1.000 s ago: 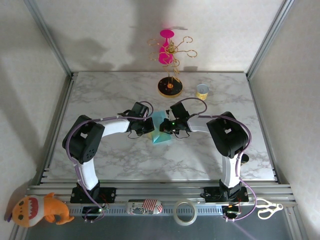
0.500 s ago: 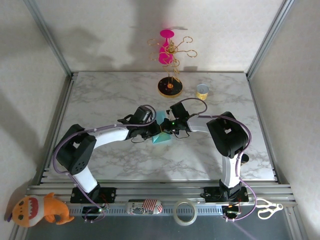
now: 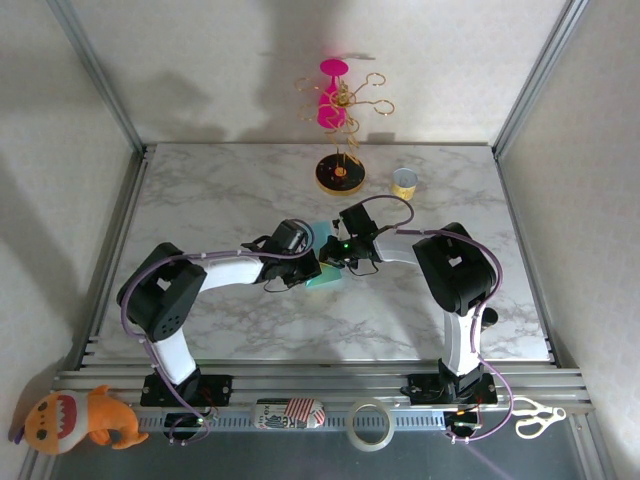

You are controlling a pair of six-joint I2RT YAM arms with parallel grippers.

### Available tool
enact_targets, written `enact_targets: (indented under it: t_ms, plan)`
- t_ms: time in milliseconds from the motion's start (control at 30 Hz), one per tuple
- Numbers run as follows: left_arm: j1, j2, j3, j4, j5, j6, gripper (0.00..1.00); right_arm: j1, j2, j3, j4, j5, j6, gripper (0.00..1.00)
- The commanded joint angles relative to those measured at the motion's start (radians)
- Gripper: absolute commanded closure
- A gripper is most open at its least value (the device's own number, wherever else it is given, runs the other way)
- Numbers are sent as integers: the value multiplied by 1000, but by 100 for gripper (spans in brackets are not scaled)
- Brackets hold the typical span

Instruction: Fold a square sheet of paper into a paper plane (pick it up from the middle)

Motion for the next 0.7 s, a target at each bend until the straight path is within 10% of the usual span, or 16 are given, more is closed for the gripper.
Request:
enact_targets:
  t_ms: [0,667]
  plan:
    - [-8,20,-18,7,-33,8,92,7,80,-33,-163,113,-1,100]
    - [0,27,-41,-13,-65,31,94,7,84,-35,-171,118,-6,100]
